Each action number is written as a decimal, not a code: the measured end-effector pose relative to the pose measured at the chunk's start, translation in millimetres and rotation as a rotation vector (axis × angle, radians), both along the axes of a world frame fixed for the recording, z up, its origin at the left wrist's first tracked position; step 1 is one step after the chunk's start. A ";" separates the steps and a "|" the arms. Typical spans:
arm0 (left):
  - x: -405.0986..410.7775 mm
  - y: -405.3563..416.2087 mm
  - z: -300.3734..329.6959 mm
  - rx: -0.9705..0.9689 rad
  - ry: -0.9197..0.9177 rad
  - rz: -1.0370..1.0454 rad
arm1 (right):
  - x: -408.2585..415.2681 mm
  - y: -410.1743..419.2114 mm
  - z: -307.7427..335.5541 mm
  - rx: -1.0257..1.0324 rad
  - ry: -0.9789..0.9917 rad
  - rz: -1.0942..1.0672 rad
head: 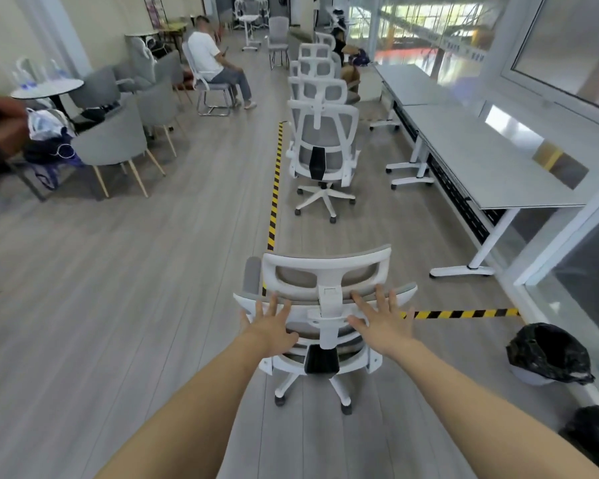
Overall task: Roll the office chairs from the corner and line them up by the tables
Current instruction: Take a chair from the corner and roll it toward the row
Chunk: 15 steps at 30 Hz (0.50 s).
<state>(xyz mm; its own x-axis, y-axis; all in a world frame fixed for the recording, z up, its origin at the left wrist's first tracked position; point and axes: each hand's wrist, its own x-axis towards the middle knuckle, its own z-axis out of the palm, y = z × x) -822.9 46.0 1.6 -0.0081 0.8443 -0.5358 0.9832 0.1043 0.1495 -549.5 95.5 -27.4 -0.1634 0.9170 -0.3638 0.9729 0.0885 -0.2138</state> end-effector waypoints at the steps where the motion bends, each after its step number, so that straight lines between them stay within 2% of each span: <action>1: -5.0 22.5 -1.0 0.005 0.007 -0.009 | -5.4 22.0 0.0 -0.003 -0.002 -0.002; 7: -50.7 158.9 -6.5 -0.001 -0.037 -0.037 | -41.0 149.2 -2.6 -0.012 -0.021 -0.012; 15: -114.4 337.5 -6.8 -0.051 -0.119 -0.086 | -102.4 300.1 -6.3 -0.008 0.024 -0.127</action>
<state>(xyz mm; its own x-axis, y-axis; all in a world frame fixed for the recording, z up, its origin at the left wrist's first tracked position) -937.3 383.5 -5.2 0.1286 0.8110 -0.5707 0.9646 0.0312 0.2618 -651.9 395.6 -33.7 -0.0550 0.9280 -0.3686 0.9707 -0.0369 -0.2376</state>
